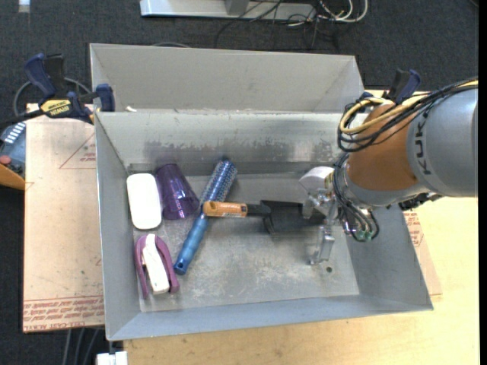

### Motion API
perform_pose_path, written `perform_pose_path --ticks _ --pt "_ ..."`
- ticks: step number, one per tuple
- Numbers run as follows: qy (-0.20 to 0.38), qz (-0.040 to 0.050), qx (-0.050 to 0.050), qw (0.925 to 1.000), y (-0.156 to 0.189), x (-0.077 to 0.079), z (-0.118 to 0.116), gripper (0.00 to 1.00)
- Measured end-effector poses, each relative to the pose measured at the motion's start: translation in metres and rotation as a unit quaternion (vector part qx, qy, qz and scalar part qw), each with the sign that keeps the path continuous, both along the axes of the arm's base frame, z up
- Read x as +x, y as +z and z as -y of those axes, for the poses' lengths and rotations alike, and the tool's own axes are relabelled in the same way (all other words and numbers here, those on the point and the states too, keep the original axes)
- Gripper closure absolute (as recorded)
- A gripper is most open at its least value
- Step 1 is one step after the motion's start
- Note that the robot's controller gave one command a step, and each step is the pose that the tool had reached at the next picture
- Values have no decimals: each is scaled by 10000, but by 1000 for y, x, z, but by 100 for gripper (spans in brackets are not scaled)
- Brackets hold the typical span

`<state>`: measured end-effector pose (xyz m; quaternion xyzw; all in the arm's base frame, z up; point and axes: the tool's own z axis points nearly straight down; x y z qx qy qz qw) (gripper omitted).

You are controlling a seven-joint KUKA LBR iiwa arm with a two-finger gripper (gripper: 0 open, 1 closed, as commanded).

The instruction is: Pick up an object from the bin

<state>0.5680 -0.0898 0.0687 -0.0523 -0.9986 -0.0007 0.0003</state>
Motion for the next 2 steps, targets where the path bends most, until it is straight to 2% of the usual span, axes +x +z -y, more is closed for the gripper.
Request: perform_pose_path --ticks 1,2 --pt "3 29 -2 10000 10 5 -6 100" --pt "5 27 -3 10000 10 5 -6 100"
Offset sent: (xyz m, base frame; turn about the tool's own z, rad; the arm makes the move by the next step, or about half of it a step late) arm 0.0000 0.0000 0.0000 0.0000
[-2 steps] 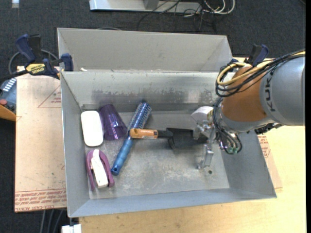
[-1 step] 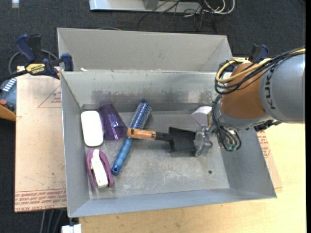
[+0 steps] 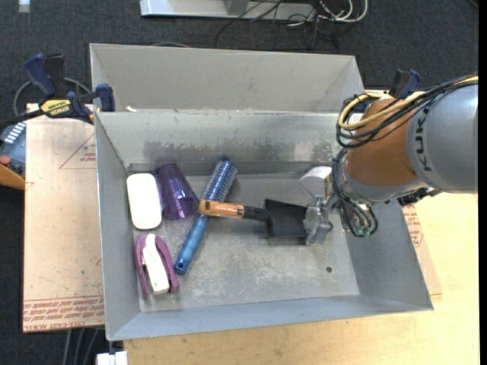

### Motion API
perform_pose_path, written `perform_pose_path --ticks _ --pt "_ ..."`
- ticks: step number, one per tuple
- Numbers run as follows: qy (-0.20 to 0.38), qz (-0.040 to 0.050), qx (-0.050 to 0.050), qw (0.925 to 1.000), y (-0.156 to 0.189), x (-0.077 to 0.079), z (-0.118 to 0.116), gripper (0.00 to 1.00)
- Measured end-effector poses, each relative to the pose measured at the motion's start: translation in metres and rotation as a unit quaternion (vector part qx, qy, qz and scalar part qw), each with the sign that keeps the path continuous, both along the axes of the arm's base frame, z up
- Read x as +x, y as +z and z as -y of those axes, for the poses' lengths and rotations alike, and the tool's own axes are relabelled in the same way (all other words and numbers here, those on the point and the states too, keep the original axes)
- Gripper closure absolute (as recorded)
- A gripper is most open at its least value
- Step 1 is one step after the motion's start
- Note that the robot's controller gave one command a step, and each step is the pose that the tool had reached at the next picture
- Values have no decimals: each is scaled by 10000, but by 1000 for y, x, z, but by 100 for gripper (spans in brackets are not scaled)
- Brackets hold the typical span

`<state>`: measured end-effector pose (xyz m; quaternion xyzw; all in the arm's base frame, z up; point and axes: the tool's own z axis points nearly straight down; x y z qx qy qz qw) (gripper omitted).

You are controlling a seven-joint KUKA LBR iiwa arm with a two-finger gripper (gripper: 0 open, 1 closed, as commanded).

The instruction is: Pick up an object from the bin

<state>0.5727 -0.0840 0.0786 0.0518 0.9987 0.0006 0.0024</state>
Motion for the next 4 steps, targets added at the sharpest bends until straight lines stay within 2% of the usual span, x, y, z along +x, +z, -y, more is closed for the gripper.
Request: perform_pose_path --ticks 1,2,3,4 --pt "34 46 4 10000 -6 74 -32 100" --pt "313 13 -1 9995 -4 73 -44 100" --pt "73 61 9 10000 -5 81 -82 100" --pt "77 26 1 10000 -7 75 -80 100"
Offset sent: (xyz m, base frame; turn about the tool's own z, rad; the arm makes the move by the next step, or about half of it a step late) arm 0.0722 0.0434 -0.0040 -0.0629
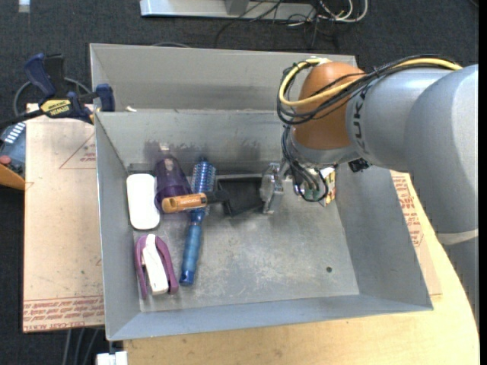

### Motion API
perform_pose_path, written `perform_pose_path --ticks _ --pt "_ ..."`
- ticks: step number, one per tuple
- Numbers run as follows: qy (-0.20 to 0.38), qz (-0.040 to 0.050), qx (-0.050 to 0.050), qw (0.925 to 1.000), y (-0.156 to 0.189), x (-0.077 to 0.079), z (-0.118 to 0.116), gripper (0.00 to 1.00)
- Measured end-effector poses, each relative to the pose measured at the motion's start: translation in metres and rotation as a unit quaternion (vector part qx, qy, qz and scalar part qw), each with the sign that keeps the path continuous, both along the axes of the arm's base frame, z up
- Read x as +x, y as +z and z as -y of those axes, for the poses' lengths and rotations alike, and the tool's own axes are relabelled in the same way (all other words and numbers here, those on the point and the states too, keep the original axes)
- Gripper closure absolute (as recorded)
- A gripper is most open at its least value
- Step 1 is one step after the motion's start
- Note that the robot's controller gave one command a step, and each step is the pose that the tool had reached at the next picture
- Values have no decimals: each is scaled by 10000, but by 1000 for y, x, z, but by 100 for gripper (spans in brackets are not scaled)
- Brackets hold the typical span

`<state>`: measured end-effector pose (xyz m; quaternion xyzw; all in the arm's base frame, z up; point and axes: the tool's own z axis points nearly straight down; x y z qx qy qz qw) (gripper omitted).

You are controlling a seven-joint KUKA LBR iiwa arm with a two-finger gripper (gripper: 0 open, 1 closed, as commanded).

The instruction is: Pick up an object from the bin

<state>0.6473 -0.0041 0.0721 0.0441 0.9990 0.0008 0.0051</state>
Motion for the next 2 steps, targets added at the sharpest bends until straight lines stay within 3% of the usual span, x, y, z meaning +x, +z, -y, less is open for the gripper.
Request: perform_pose_path --ticks 1,2 --pt "32 32 8 10000 101 7 4 100" --pt "341 22 -4 9994 65 8 -8 100"
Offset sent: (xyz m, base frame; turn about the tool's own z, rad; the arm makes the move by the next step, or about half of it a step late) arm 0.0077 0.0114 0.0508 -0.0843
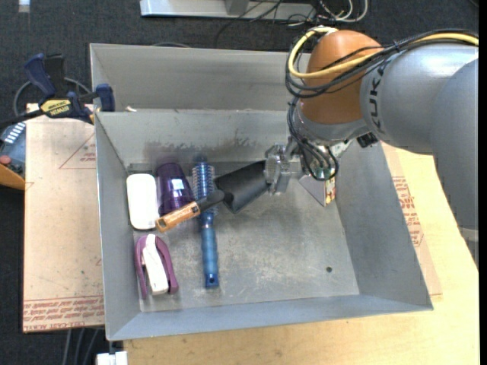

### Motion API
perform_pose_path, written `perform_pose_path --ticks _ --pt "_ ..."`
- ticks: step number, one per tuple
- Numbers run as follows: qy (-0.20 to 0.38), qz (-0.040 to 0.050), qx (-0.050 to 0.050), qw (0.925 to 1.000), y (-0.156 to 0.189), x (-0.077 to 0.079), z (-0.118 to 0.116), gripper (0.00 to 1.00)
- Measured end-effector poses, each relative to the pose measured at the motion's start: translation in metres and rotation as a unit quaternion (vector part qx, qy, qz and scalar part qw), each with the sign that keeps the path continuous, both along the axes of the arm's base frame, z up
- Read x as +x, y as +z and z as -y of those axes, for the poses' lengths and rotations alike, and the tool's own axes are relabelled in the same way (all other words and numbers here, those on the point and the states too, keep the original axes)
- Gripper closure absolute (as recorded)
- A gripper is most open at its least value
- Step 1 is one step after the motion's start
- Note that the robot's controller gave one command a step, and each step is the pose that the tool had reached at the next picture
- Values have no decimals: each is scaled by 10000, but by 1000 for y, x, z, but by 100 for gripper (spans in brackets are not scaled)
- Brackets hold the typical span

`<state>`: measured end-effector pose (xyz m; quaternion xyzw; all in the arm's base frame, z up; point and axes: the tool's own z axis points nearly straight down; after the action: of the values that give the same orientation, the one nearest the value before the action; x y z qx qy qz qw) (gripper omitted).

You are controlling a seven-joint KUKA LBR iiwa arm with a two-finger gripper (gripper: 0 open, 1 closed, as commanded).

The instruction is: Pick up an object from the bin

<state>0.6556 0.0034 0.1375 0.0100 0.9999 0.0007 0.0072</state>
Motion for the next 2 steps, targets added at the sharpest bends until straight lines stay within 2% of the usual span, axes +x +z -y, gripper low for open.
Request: perform_pose_path --ticks 1,2 --pt "-304 -2 0 9995 -39 -2 -16 100" --pt "-243 15 -2 9997 -67 -4 -23 100"
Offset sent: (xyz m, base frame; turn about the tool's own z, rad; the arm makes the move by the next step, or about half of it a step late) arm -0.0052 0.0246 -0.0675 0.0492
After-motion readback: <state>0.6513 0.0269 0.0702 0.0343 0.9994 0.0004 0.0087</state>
